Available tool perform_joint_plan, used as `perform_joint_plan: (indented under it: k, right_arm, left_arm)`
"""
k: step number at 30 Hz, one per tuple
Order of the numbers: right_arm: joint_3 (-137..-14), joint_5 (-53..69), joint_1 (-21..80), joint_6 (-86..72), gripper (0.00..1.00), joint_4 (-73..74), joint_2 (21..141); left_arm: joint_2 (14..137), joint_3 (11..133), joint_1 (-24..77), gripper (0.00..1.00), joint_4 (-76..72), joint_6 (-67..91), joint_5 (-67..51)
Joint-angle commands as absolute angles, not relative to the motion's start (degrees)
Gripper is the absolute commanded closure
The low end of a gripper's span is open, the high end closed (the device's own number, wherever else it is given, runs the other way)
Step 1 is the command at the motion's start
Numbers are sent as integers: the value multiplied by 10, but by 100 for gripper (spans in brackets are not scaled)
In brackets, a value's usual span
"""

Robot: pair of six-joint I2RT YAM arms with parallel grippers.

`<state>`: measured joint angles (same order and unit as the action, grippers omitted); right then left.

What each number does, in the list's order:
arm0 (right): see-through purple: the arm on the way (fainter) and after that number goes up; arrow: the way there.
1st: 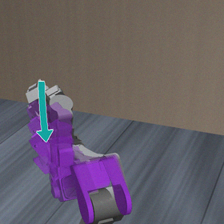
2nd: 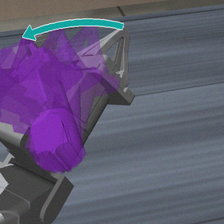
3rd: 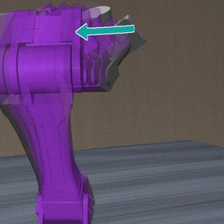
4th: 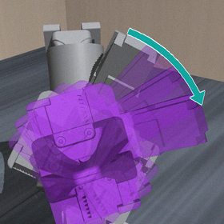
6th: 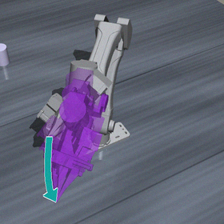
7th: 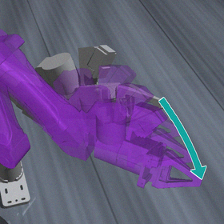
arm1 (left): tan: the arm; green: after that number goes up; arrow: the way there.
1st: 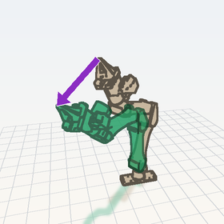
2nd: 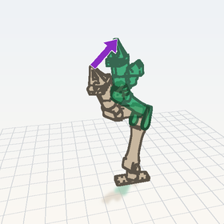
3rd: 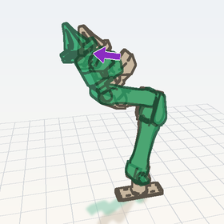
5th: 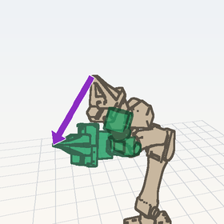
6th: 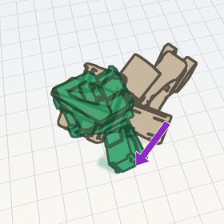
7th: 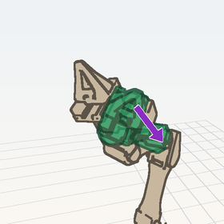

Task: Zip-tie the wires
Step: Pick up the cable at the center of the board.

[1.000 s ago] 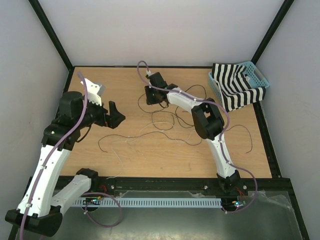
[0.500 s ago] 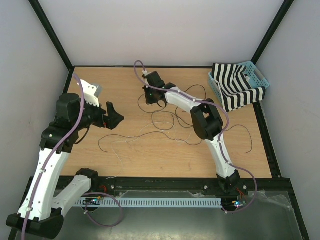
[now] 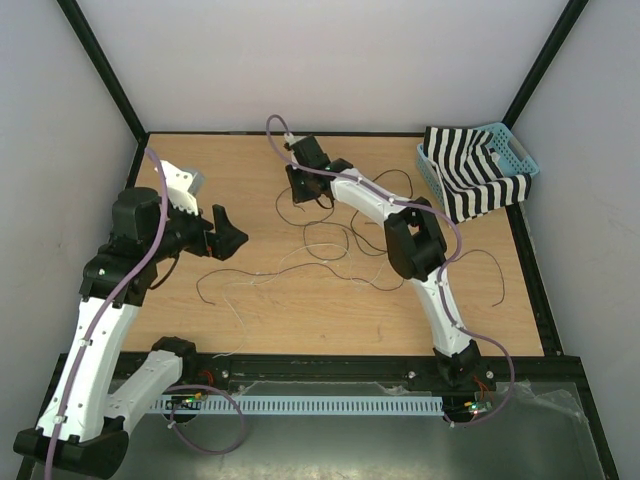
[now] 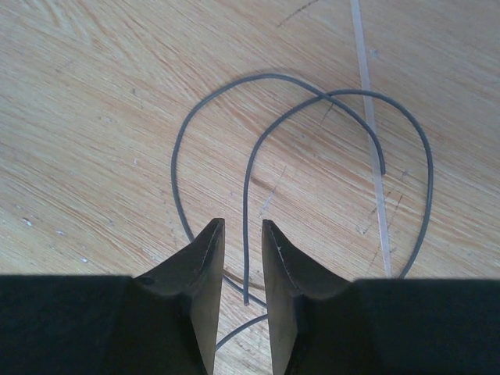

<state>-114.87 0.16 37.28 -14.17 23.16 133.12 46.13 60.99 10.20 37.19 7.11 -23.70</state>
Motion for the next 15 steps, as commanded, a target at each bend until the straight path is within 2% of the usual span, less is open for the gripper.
perform_joint_plan:
  k: [1,9,15]
  right_arm:
    - [-1161,-7,376,-133,64,264,1351]
    - [-1161,-1,377,-127,65,273,1362]
    - [-1164,8,377,-125,75,275,1366]
  left_arm:
    - [457,609,97,1,369,73,-250]
    - [465,609,95,1,369,71,-251]
    - [472,610,93,1,369,69,-251]
